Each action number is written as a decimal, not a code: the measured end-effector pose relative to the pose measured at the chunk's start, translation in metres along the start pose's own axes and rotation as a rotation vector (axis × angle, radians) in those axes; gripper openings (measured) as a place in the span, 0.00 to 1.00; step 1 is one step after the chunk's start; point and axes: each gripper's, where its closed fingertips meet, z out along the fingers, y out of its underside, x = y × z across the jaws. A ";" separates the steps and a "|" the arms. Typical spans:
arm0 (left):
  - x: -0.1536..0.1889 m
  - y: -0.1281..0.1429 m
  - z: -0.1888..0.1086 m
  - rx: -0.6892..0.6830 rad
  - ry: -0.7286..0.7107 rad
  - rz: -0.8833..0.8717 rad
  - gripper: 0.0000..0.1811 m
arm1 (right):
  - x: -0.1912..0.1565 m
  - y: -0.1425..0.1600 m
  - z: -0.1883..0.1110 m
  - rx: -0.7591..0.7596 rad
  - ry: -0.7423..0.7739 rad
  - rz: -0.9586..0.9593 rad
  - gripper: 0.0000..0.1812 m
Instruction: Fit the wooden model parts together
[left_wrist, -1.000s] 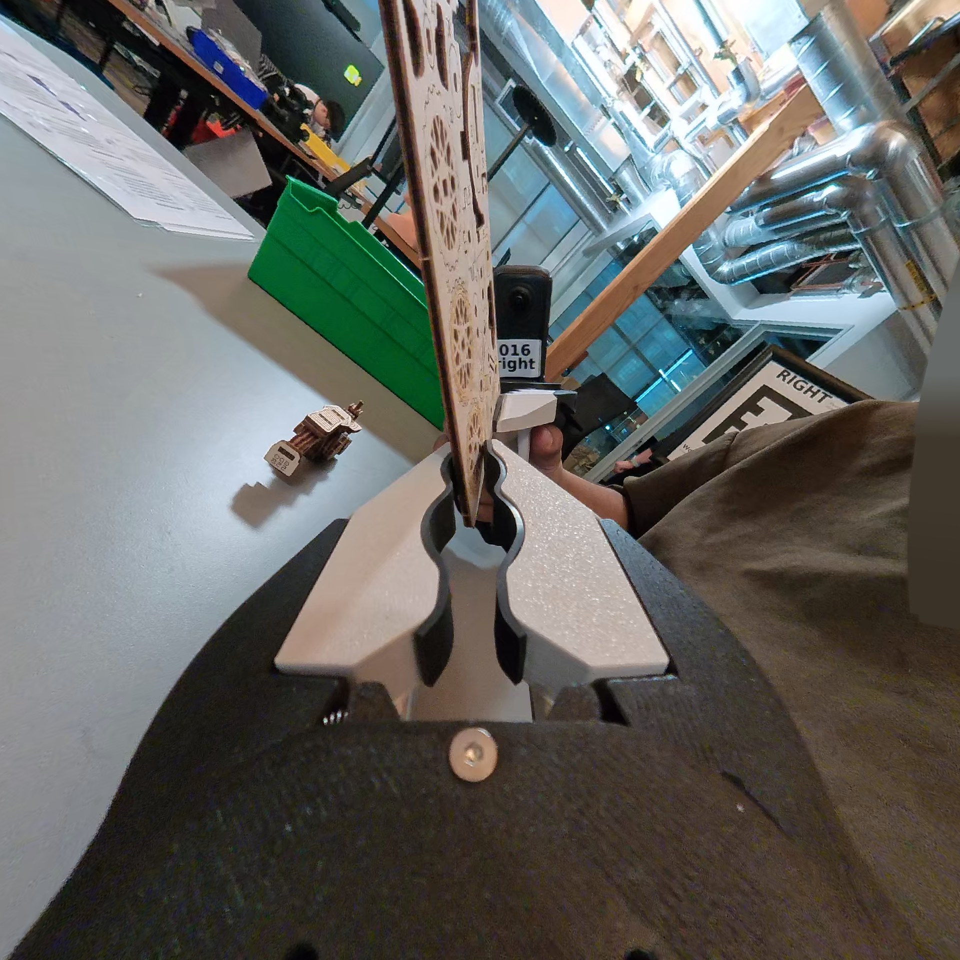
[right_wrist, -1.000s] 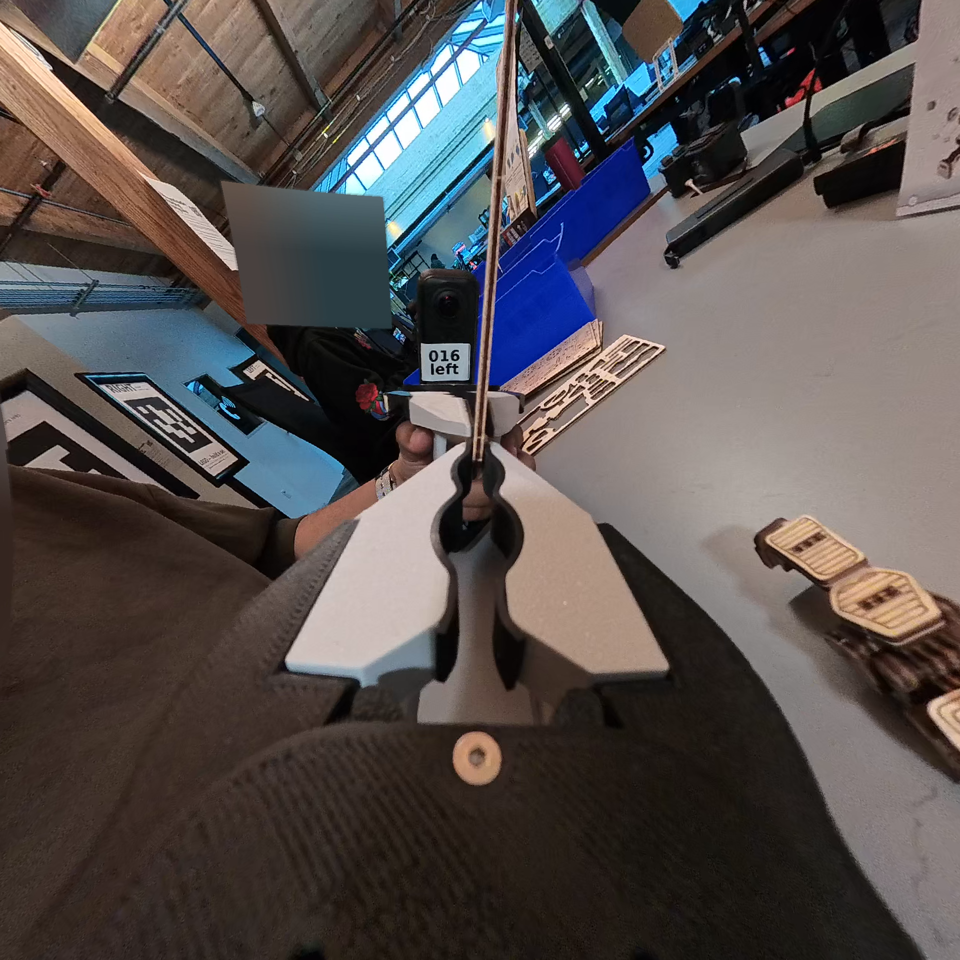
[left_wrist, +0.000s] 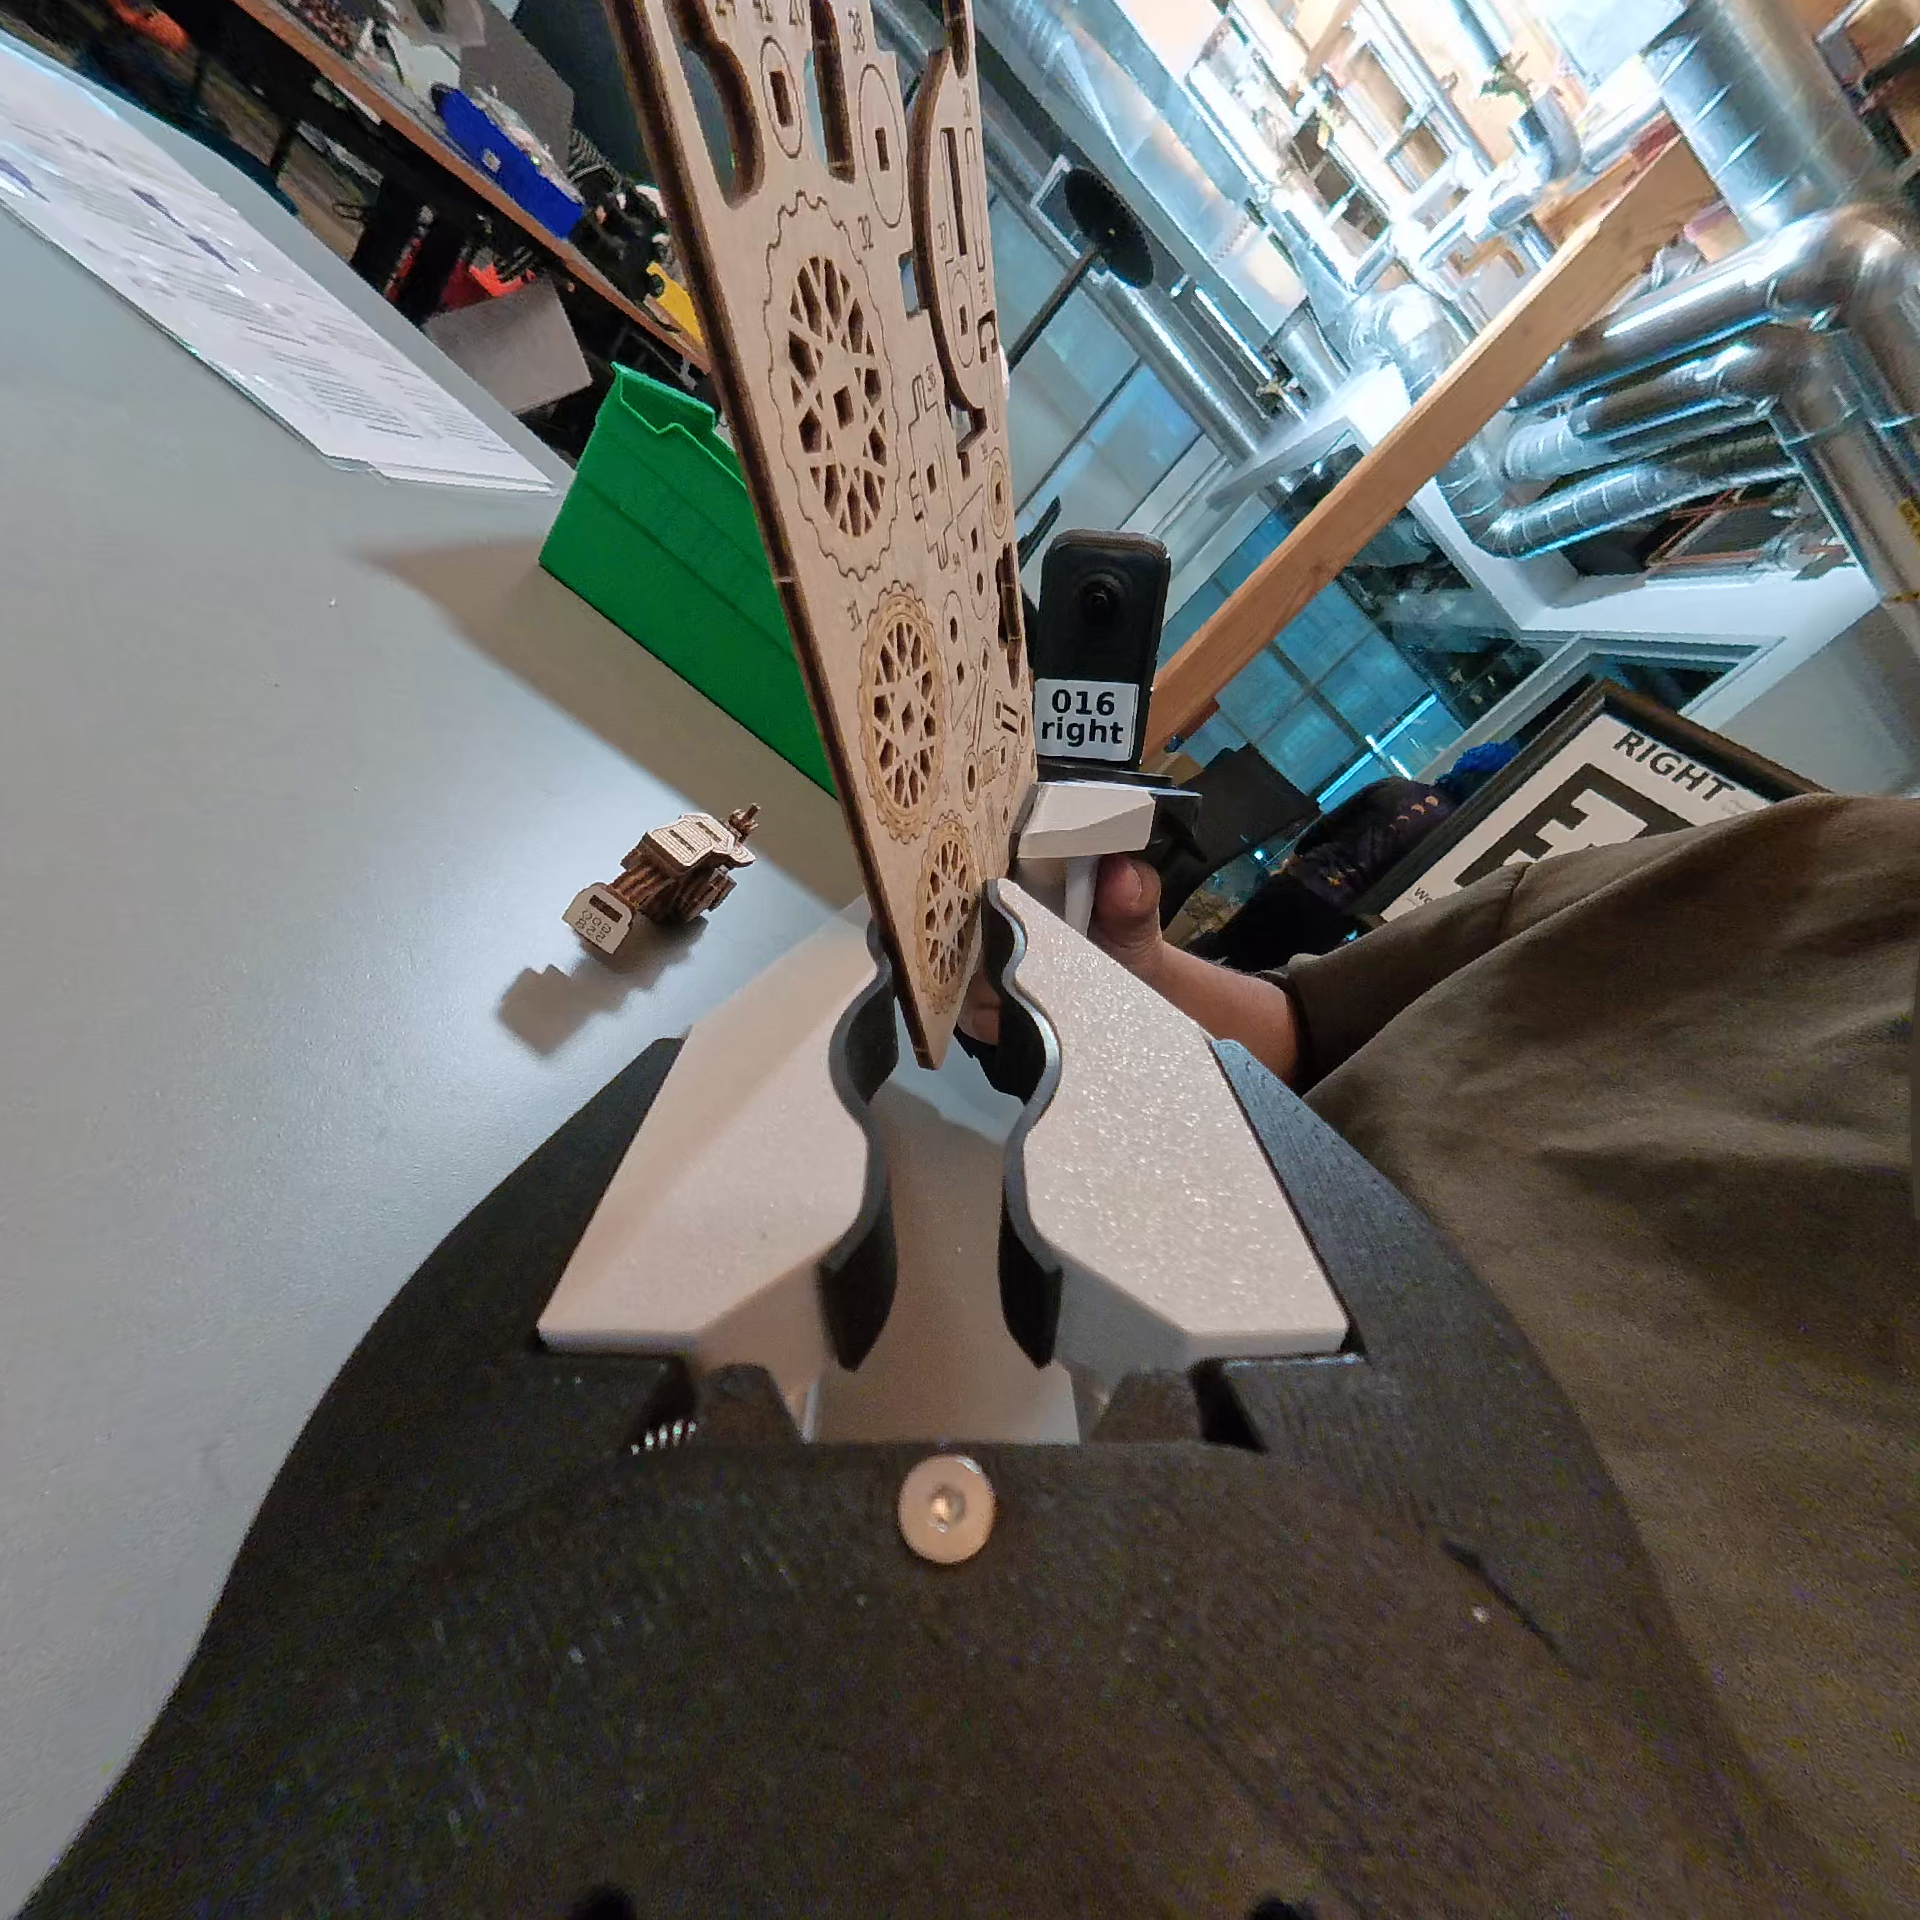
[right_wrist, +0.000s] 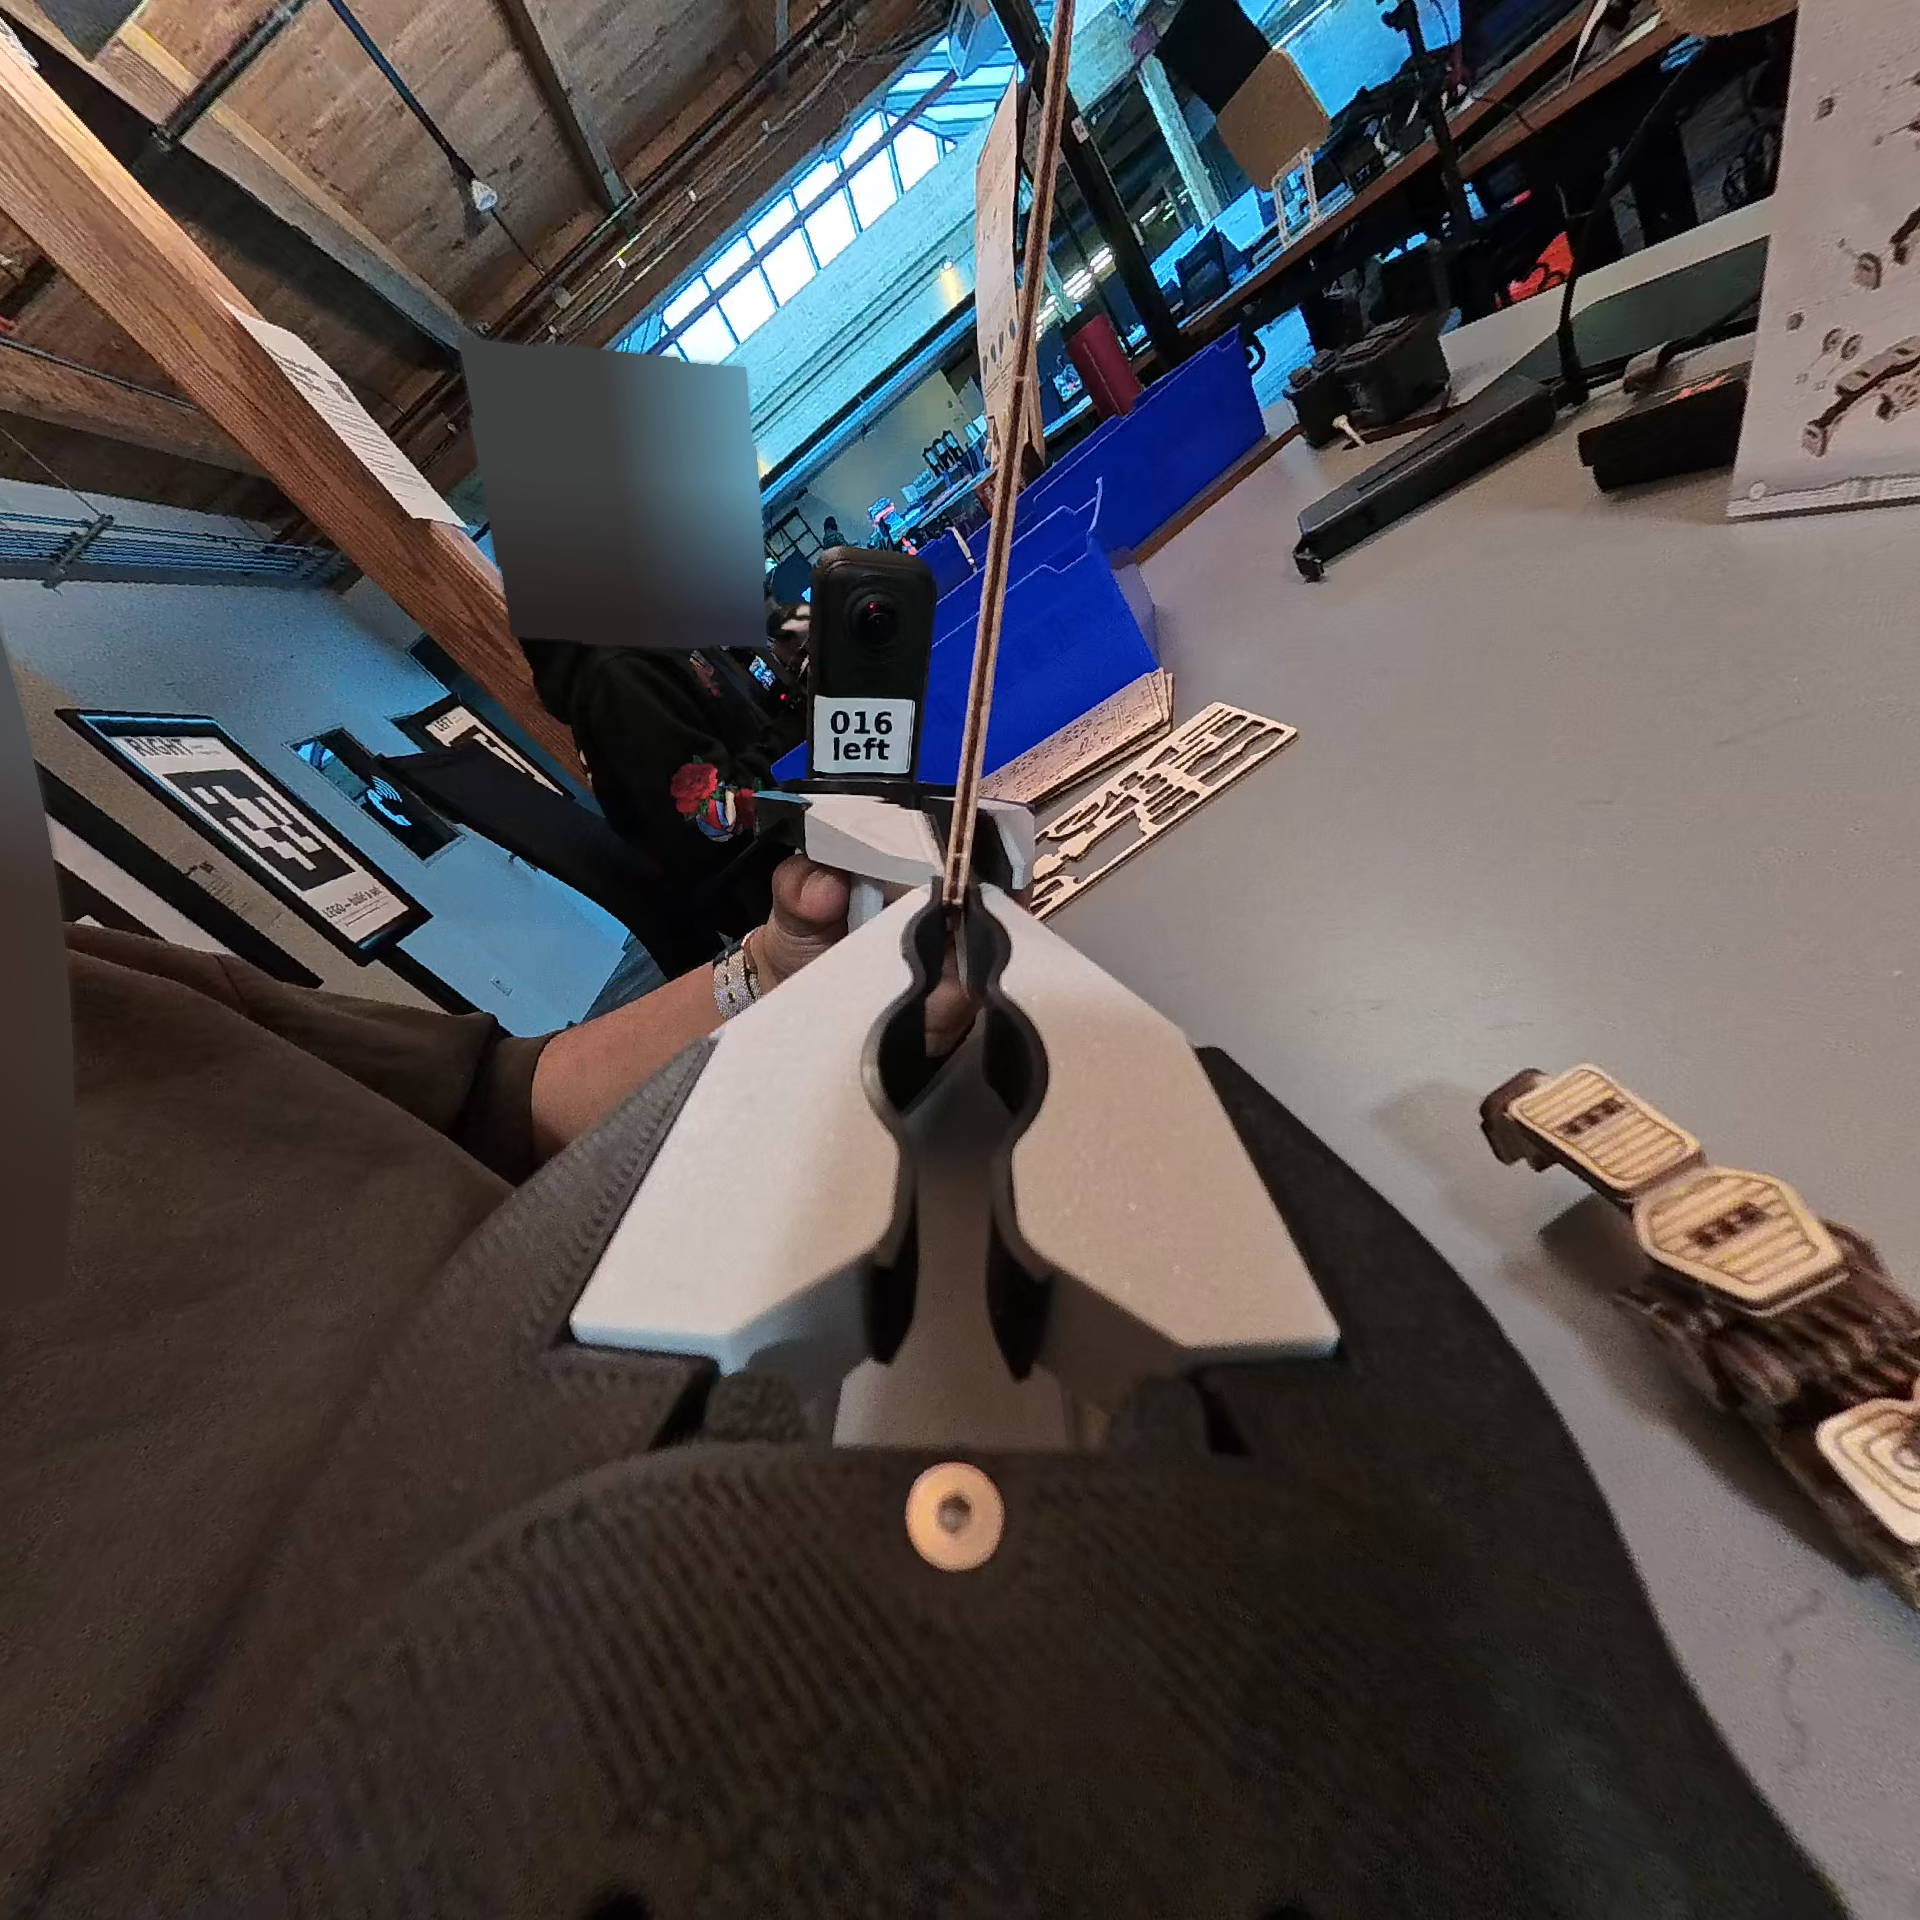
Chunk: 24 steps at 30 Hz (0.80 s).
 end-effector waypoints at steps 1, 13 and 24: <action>0.000 0.000 0.000 0.000 0.000 0.000 0.05 | 0.000 0.000 0.000 0.000 0.000 0.000 0.01; -0.001 -0.001 0.000 0.004 -0.006 -0.004 0.05 | 0.001 0.001 0.001 -0.004 0.007 -0.003 0.01; -0.003 -0.001 0.000 0.008 -0.014 -0.014 0.06 | 0.002 0.003 0.002 -0.014 0.015 -0.011 0.01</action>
